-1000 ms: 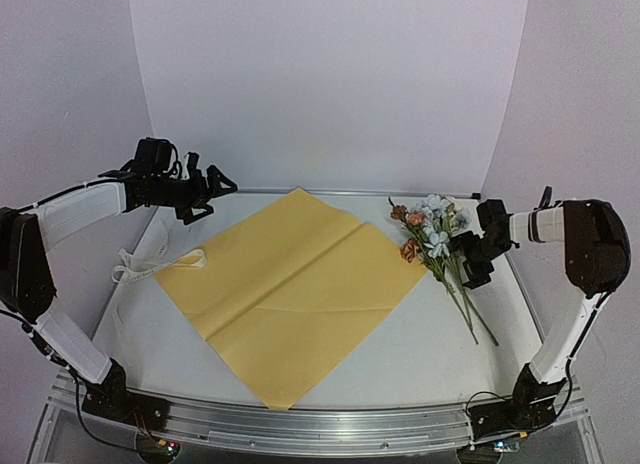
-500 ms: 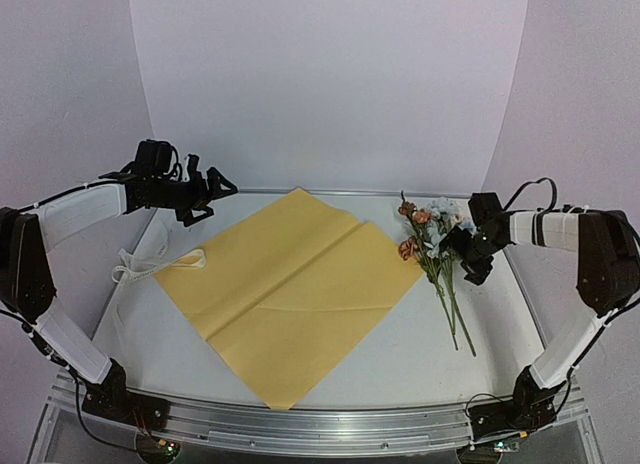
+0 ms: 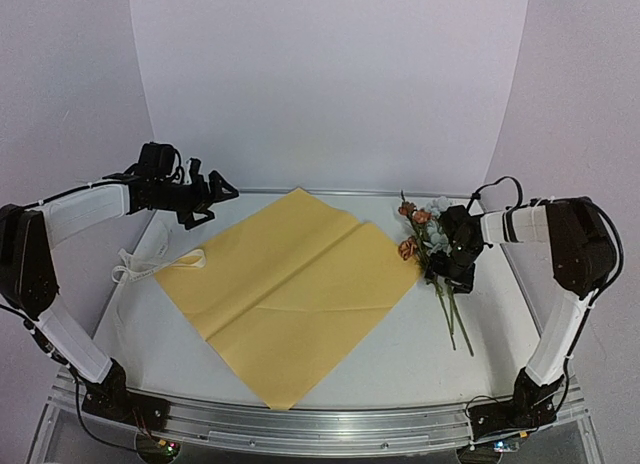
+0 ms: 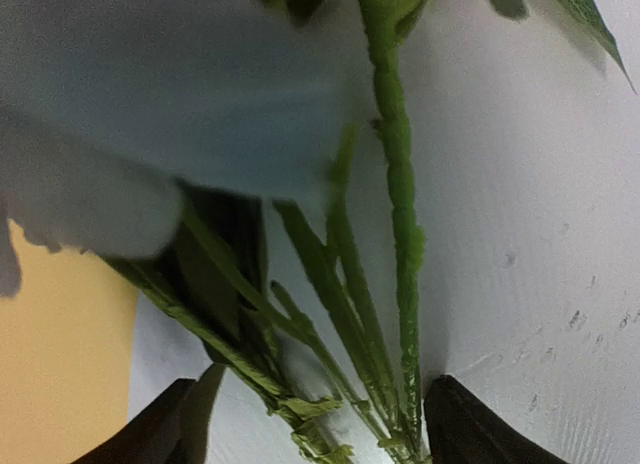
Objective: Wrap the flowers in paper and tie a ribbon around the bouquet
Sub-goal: Pick up the fake flower from the corner of the board, then place the fake flower on the flattened wrapping paper, then adjust the fake flower on the flattened wrapping paper.
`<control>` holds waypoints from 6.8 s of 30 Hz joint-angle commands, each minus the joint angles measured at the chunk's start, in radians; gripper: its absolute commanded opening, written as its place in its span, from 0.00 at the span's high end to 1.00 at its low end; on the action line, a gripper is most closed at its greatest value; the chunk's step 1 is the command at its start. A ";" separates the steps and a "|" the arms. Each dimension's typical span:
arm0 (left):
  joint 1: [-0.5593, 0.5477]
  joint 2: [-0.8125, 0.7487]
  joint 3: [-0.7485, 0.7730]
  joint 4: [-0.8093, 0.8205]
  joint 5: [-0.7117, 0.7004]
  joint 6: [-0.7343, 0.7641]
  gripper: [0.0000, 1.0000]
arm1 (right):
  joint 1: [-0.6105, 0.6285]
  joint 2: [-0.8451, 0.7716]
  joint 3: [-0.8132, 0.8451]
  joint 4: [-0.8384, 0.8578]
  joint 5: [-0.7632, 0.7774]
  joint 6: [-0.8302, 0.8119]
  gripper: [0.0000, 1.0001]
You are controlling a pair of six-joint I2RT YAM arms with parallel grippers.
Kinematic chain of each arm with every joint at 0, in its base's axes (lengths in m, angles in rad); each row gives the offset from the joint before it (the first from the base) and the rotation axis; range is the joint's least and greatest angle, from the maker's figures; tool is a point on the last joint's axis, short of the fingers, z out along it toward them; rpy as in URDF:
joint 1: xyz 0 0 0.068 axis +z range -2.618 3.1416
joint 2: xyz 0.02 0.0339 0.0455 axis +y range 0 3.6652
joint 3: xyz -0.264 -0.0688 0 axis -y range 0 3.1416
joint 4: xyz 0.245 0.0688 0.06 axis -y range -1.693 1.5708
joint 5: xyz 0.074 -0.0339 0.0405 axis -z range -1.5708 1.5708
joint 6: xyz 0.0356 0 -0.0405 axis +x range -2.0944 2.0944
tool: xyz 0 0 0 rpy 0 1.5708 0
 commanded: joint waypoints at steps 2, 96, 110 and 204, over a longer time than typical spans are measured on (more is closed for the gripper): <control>-0.004 0.003 0.017 -0.006 -0.017 -0.005 0.00 | 0.026 0.048 0.013 -0.050 0.054 0.004 0.44; -0.245 0.167 -0.358 0.203 -0.174 -0.218 0.01 | 0.342 0.546 0.998 0.005 -0.391 0.219 1.00; -0.245 0.134 -0.348 0.167 -0.196 -0.202 0.01 | 0.373 0.489 0.966 -0.100 -0.289 0.152 0.42; -0.528 0.521 0.114 -0.008 -0.378 -0.124 0.78 | 0.584 0.384 0.874 -0.263 -0.001 0.073 1.00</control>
